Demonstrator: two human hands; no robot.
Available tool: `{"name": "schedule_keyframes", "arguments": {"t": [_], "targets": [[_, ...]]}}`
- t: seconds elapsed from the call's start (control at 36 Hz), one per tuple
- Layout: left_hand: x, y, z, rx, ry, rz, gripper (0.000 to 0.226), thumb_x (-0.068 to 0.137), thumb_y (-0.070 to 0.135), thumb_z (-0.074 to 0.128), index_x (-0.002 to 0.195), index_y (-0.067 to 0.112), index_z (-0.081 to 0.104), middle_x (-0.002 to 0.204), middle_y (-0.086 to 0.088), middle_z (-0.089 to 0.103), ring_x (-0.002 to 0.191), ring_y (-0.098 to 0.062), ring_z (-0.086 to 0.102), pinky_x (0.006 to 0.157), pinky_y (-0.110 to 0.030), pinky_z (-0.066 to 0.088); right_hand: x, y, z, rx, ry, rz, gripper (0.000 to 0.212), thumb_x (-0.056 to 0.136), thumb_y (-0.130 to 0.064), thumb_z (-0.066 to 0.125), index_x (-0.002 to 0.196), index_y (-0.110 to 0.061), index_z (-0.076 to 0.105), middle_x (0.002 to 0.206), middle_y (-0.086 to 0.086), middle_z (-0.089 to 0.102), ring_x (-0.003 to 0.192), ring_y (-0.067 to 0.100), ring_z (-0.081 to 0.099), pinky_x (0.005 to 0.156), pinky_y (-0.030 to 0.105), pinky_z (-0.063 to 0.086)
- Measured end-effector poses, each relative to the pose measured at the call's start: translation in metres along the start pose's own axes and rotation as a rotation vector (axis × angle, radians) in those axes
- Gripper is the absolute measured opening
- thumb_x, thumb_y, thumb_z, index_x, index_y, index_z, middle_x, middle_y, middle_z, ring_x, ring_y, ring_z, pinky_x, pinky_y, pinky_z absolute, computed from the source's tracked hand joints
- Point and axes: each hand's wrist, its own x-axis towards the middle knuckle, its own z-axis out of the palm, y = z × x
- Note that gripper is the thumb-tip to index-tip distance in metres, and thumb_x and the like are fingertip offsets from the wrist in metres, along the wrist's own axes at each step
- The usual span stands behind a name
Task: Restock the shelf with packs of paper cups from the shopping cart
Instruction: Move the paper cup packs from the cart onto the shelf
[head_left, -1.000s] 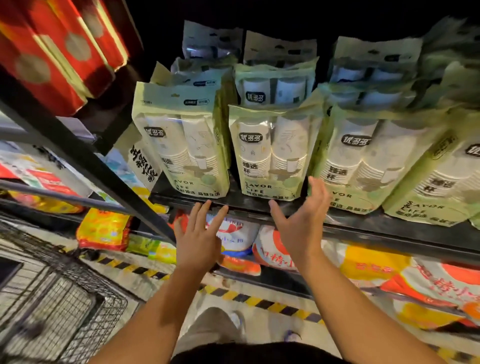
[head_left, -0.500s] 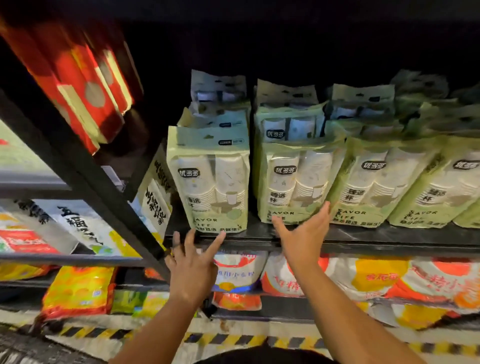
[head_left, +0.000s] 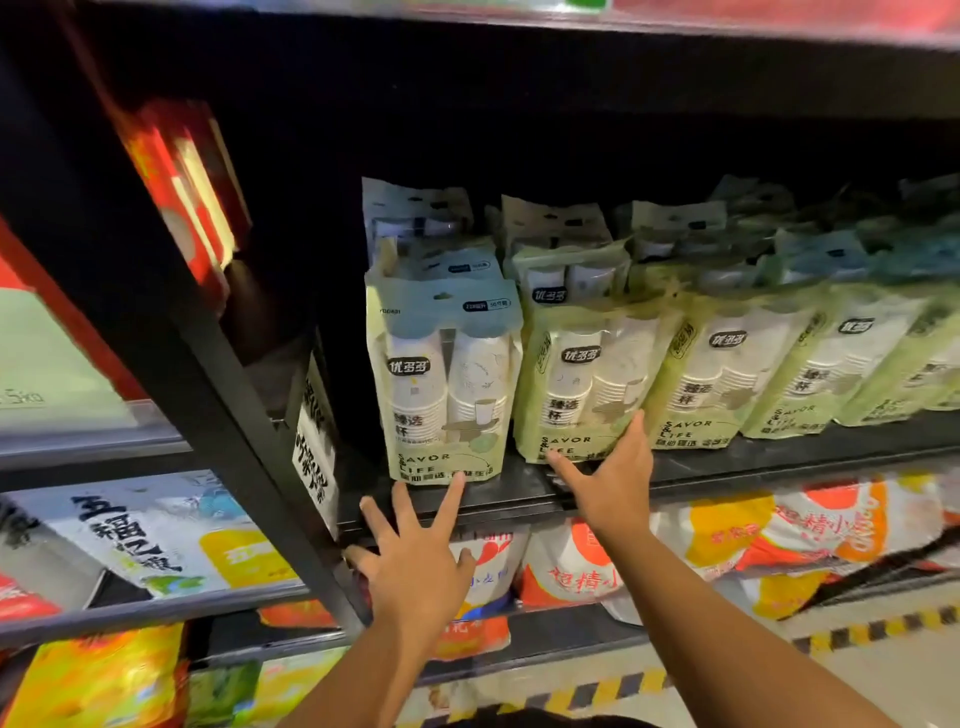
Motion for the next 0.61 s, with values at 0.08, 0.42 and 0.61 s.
{"name": "schedule_keyframes", "arguments": {"t": [0.08, 0.42, 0.61], "targets": [[0.003, 0.000, -0.003, -0.001, -0.026, -0.011, 0.094, 0.094, 0.065, 0.043, 0.137, 0.056, -0.041, 0.167, -0.014, -0.009, 0.149, -0.053, -0.007, 0.106, -0.069, 0.030, 0.000, -0.001, 0.001, -0.001, -0.006, -0.006, 0.132, 0.068, -0.055, 0.086, 0.160, -0.012, 0.003, 0.163, 0.010, 0.020, 0.150, 0.025, 0.017, 0.123, 0.043, 0.020], [0.003, 0.005, -0.009, -0.041, -0.095, -0.055, 0.095, 0.097, 0.051, 0.047, 0.138, 0.059, -0.039, 0.166, -0.011, -0.018, 0.149, -0.051, -0.018, 0.105, -0.066, 0.035, 0.004, 0.004, -0.003, 0.003, -0.039, -0.033, 0.130, 0.070, -0.057, 0.084, 0.160, -0.013, 0.002, 0.164, 0.009, 0.018, 0.151, 0.027, 0.015, 0.124, 0.043, 0.019], [-0.007, 0.008, 0.006, 0.033, -0.044, -0.054, 0.097, 0.098, 0.049, 0.044, 0.132, 0.052, -0.047, 0.163, -0.014, -0.029, 0.147, -0.051, -0.025, 0.102, -0.060, 0.040, 0.005, 0.006, -0.002, -0.015, -0.031, -0.062, 0.128, 0.072, -0.058, 0.082, 0.160, -0.009, 0.003, 0.163, 0.011, 0.020, 0.150, 0.028, 0.017, 0.124, 0.041, 0.018]]}}
